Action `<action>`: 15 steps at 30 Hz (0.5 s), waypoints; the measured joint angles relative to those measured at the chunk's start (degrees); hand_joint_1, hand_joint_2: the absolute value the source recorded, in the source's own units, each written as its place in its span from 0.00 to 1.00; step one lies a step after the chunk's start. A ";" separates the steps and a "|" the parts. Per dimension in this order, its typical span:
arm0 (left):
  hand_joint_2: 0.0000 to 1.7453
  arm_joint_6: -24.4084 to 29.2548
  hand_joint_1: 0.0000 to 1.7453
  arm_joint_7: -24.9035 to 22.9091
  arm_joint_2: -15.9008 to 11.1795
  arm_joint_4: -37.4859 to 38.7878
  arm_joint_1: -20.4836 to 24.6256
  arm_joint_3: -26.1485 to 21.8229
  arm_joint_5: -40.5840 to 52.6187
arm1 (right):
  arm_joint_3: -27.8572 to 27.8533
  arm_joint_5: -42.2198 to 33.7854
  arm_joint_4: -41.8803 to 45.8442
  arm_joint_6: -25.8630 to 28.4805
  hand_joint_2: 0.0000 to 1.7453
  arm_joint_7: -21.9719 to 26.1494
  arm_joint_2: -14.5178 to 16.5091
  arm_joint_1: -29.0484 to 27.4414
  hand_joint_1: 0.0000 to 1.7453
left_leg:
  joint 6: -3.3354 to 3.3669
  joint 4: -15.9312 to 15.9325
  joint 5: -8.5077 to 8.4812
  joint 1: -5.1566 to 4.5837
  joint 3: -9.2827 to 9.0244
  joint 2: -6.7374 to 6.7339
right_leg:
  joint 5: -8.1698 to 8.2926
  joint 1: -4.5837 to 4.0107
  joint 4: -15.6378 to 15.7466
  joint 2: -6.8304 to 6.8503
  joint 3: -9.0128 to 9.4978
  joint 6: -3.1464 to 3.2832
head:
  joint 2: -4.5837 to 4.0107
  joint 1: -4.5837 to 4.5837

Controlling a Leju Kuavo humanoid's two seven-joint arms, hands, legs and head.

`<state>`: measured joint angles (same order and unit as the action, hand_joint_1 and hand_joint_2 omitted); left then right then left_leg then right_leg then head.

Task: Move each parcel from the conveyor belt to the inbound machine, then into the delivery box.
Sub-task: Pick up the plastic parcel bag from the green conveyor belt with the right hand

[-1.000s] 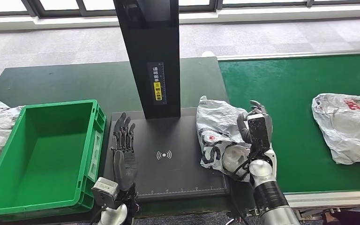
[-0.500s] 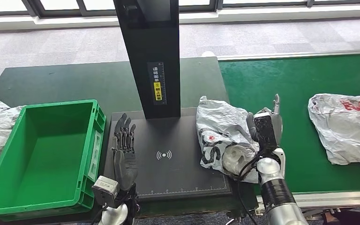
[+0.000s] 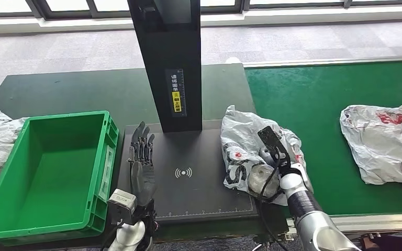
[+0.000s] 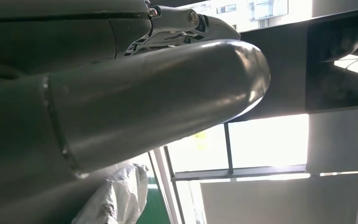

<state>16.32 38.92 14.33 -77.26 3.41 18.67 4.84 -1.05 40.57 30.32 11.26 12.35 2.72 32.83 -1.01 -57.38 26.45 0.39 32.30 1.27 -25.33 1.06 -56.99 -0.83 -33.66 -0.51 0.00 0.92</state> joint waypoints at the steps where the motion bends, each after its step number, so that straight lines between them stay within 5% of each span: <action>1: 0.00 -0.03 0.00 0.01 0.03 0.35 0.21 0.00 0.01 | 0.02 0.30 -1.22 -0.15 1.00 -0.20 0.09 0.09 0.00 | 0.00 0.00 0.00 0.00 0.00 -0.01 | 0.00 0.00 0.00 -0.01 -0.01 0.00 | 0.00 -0.01; 8: 0.00 -0.05 0.00 0.01 0.11 1.90 0.89 0.00 0.09 | 0.02 0.71 -5.73 -0.75 1.00 -0.56 0.19 1.09 0.01 | 0.00 0.00 0.01 0.00 0.01 -0.06 | -0.01 0.01 0.00 -0.05 -0.03 0.00 | 0.00 -0.01; 12: 0.00 -0.48 0.00 0.01 0.15 2.66 1.18 0.04 0.13 | 0.01 1.60 -6.84 -3.64 1.00 -1.37 0.19 1.15 1.00 | 0.00 0.00 0.01 0.00 0.00 -0.06 | -0.01 0.01 0.01 -0.05 -0.03 -0.01 | 0.00 -0.01; 15: 0.00 -0.80 0.00 0.01 0.21 3.50 1.71 0.24 0.02 | 0.01 2.19 -7.61 -6.18 1.00 -0.74 0.19 0.83 1.00 | 0.00 0.00 0.01 0.00 -0.02 -0.09 | -0.01 0.00 0.02 -0.06 -0.02 0.00 | 0.00 -0.01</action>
<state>15.52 38.92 14.54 -73.76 5.12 18.91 4.86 -1.05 42.76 22.72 5.08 11.62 2.91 33.66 -1.01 -57.38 26.46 0.39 32.28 1.17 -25.33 1.06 -56.97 -0.89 -33.69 -0.51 0.00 0.92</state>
